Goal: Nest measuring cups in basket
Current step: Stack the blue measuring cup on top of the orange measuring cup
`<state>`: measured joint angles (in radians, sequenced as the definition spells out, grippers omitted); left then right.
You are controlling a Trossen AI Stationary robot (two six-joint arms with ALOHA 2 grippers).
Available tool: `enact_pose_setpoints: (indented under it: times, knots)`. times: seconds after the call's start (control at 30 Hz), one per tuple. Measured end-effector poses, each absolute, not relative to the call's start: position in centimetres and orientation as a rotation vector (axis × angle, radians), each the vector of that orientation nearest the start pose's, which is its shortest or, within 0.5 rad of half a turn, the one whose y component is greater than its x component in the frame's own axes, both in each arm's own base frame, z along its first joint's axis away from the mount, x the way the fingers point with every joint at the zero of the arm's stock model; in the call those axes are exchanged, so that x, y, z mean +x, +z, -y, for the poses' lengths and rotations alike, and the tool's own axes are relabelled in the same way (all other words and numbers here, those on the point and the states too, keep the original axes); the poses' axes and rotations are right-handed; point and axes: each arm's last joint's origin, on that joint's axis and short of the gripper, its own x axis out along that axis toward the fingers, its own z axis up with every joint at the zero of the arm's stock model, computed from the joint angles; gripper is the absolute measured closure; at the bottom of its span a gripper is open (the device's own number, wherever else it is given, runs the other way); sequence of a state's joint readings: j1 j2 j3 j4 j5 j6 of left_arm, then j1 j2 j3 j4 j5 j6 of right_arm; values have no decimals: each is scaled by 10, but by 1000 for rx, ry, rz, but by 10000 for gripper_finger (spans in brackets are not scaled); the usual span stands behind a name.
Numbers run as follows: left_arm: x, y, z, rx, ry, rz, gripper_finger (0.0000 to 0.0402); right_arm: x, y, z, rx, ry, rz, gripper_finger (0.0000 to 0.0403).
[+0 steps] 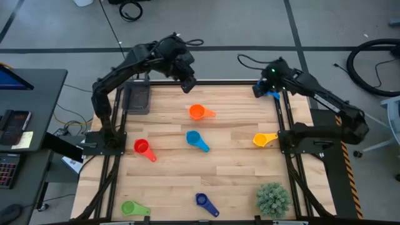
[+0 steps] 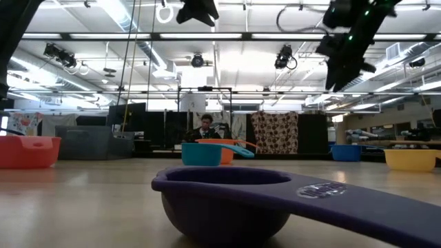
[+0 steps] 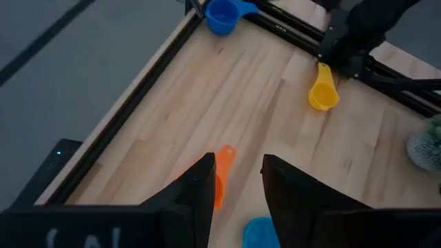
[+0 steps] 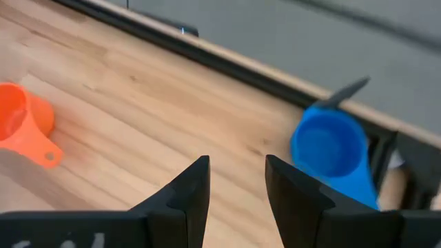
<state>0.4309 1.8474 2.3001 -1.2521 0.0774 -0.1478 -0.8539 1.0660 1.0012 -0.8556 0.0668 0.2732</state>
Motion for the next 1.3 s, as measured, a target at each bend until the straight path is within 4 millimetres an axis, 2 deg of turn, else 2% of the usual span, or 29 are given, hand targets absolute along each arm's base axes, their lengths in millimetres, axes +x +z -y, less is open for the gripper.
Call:
enact_pose_setpoints:
  times: [0.3, 0.53, 0.77, 1.0, 1.3]
  knots:
    - [320, 451, -145, -335, 399, -749, 276, 132, 261, 195, 748, -1065, -930, 258]
    - [320, 451, -145, -335, 398, -749, 276, 136, 231, 219, 702, -1037, -1087, 258]
    - [320, 451, -145, -335, 398, -748, 276, 138, 204, 234, 731, -1050, -1200, 258]
    - [320, 451, -145, -335, 399, -748, 276, 142, 181, 246, 655, -1032, -1305, 258]
    - [320, 451, -145, -335, 398, -747, 276, 143, 179, 249, 600, -1015, -1337, 266]
